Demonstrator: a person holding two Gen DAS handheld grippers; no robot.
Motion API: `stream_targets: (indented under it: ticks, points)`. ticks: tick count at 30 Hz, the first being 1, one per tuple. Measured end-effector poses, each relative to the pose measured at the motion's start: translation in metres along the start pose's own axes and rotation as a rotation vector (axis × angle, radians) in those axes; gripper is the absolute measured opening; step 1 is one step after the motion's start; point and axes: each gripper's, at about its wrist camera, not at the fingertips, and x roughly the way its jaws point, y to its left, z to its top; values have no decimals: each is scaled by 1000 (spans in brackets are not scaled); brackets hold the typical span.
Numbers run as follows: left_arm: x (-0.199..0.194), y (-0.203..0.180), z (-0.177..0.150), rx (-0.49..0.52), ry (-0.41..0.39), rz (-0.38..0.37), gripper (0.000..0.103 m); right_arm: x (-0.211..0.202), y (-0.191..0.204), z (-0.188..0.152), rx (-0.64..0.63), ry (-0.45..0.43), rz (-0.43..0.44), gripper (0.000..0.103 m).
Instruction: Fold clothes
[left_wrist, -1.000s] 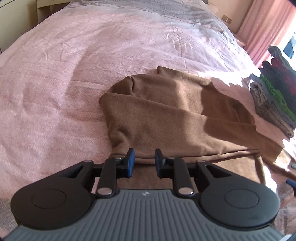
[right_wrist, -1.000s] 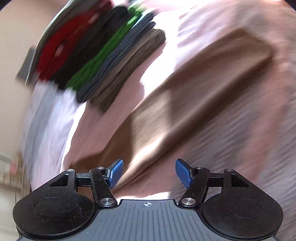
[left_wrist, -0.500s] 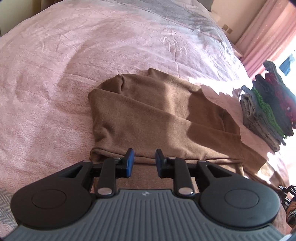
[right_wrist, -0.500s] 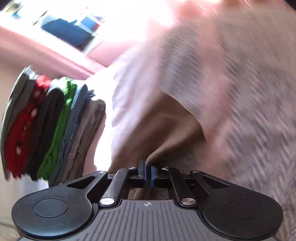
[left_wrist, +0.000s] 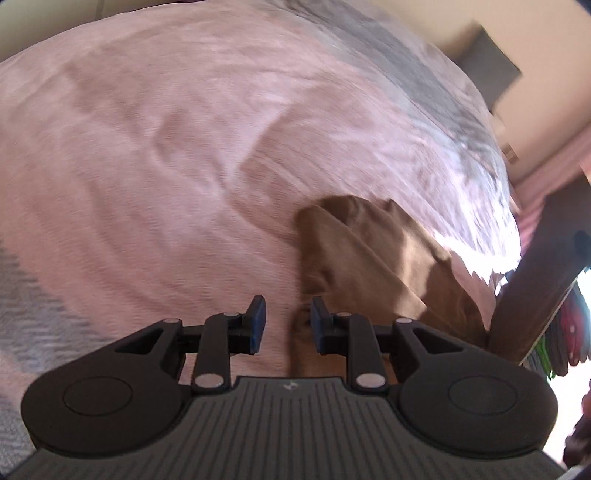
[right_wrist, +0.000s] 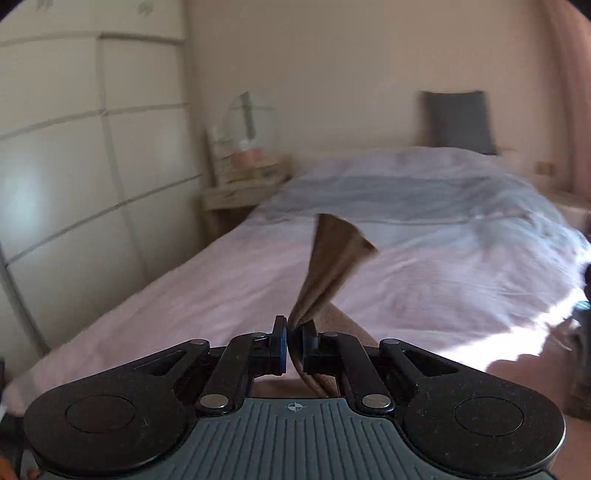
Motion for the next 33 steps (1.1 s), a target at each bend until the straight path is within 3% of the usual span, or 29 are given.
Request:
stream_targets:
  ticks: [1,2,3,6,12,16,19,22,23,28,33]
  points:
    - [0,7,-2,-20,6,8,21,15,27,-9,-64,52,39,80]
    - [1,14,-3,-39,11,15,21,27,45,-27,-109,106,52,97]
    - [1,22,-5,-59,17,23,22,33,55,-46,-146,142,55,99]
    - [4,40,-10,-113,35,37,26,42,60,-95,-222,287,-24,99]
    - [30,33,-14,-198,51,-61,38,12,-28,-147,-171,408,-280,99]
    - [54,17,-4,-253,36,-134,43,-12,-84,-156,-152,452,-428,99]
    - [76,9,7,-266,27,-144,43,-22,-107,-161,-167,447,-469,99]
    - [95,4,14,-269,44,-168,28,-25,-121,-163,-188,432,-499,99]
    - [97,3,14,-255,43,-169,2,-25,-124,-162,-193,421,-516,99]
    - [86,-6,-2,-98,-2,-126,3,-27,-148,-161,-159,398,-602,95]
    - [74,-15,-17,59,-48,-83,3,-26,-181,-168,89,459,-596,95]
